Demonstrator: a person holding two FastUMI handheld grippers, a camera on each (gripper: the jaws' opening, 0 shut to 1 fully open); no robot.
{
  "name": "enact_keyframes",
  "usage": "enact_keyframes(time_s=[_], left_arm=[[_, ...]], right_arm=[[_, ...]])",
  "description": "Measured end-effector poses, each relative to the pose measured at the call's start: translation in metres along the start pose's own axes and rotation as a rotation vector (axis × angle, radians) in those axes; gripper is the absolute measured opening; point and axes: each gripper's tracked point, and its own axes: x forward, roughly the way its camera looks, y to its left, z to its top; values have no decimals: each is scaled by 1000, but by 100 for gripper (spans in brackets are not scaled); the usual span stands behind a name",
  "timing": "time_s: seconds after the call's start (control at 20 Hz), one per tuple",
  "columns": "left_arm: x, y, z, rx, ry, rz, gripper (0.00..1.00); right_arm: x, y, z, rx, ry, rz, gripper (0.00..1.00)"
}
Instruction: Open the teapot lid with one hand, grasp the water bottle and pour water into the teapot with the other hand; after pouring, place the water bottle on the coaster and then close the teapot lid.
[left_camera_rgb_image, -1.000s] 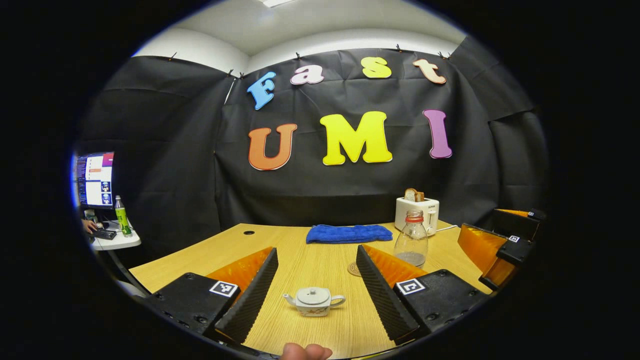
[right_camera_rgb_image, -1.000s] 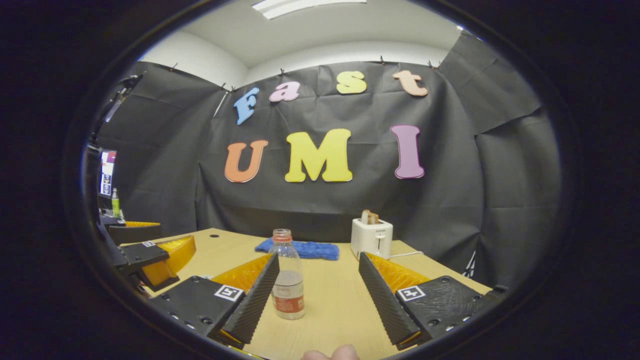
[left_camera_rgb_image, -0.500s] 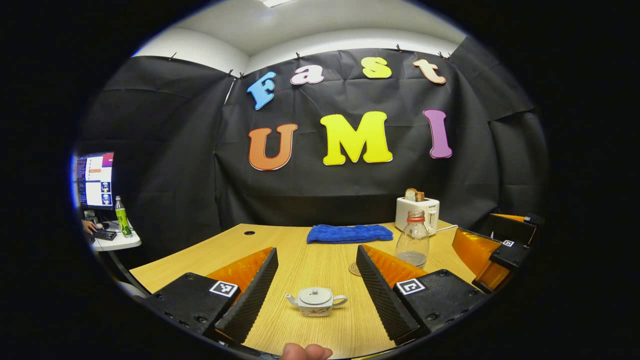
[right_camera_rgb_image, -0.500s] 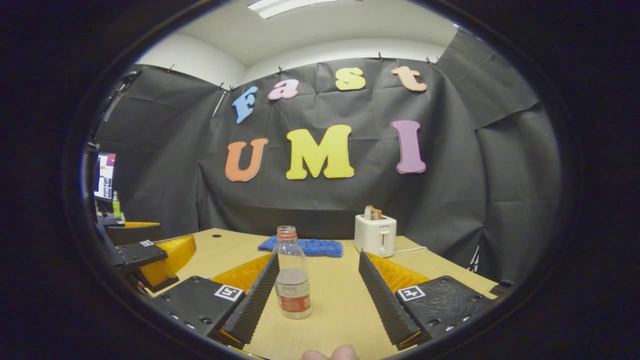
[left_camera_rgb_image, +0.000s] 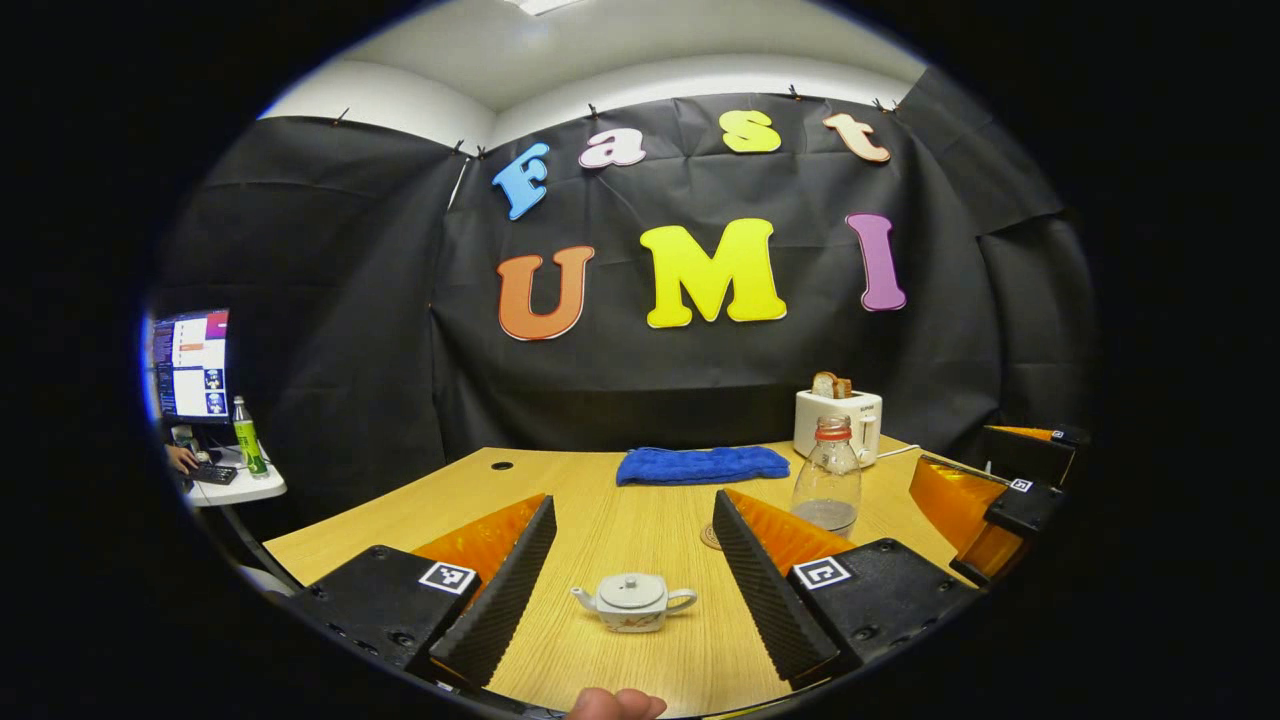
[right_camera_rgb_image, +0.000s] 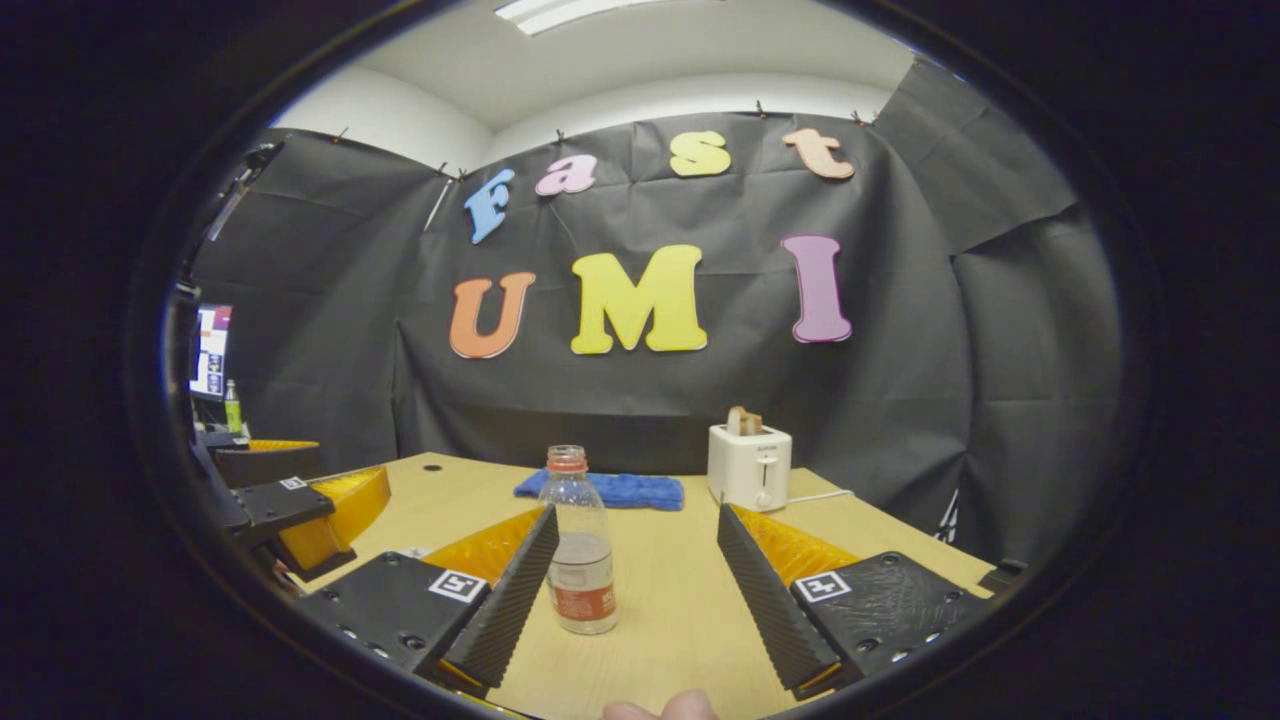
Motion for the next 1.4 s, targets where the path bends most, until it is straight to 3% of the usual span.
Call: enact_keyframes(time_s=[0.15,0.2,0.3,0.85,1.05,1.4], left_arm=[[1,-2,-11,-13,19,-9,99],[2,-4,-15,-8,29,-13,94],[2,-1,-30,-1,56,-12,99],[30,-9,-74,-10,151,-47,99],[48,-3,-87,3,206,-46,90],[64,3,-101,7,272,-41,63]], right_arm=[[2,-5,-5,10,7,5,95],[2,-8,-7,14,8,2,95],[4,-17,-13,20,14,-11,95],[17,-58,-54,12,96,-92,95],[22,-68,-54,0,90,-117,95],[28,-82,-62,7,119,-145,95]])
